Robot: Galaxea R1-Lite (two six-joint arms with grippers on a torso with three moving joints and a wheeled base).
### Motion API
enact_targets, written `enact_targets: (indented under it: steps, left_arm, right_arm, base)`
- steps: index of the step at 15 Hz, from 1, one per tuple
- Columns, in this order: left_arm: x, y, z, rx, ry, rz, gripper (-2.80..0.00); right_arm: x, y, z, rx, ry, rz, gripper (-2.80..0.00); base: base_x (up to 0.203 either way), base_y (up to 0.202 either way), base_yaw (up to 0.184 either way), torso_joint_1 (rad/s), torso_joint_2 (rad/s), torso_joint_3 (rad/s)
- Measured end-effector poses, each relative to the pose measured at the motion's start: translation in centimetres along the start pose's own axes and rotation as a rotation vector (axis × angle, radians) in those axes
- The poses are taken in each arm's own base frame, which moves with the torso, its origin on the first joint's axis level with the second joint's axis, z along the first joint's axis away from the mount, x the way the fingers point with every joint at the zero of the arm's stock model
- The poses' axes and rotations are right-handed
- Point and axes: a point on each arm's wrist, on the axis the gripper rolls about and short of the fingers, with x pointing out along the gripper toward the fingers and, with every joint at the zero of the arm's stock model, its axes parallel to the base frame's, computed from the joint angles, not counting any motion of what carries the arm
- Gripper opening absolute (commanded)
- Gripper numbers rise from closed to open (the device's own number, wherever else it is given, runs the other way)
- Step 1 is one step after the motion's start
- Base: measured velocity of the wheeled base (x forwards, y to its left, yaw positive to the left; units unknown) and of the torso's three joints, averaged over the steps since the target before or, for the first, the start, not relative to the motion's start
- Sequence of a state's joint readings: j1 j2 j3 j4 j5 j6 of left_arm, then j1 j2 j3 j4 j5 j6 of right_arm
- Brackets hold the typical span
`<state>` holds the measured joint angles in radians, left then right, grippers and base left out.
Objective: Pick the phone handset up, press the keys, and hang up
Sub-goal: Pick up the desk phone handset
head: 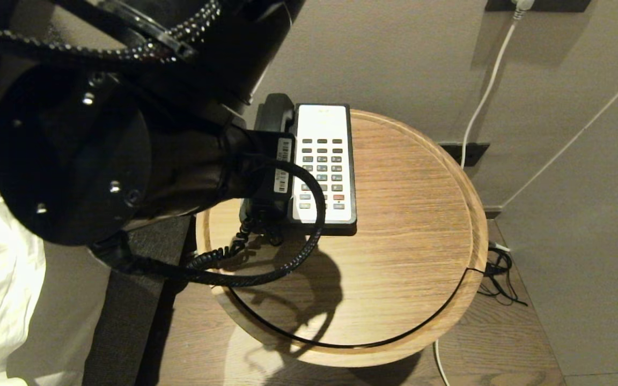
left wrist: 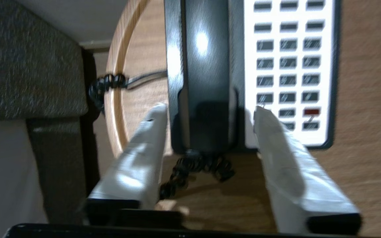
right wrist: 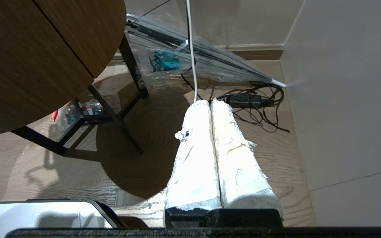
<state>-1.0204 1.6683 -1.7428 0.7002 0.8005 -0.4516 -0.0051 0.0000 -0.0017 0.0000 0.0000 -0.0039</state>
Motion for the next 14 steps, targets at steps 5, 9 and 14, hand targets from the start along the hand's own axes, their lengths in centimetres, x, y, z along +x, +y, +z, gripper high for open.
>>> enact_targets:
  steps: [5,9,14]
  left_arm:
    - [0.1,0.4,1.1,-0.010,-0.051,0.028,0.00]
    - [0.5,-0.4,2.2,-0.045,-0.128,0.005,0.00]
    - [1.6,-1.1,2.3,0.010,-0.152,-0.010,0.00]
  right_arm:
    - [0.0,0.0,0.0,0.000,0.000,0.000,-2.80]
    - [0.0,0.0,0.0,0.000,0.000,0.000,-2.80]
    - [0.0,0.0,0.0,0.000,0.000,0.000,-2.80]
  base:
    - [0.000,0.000,0.000,0.000,0.00,0.000]
    - [0.000,0.000,0.000,0.000,0.00,0.000]
    - [0.000,0.000,0.000,0.000,0.00,0.000]
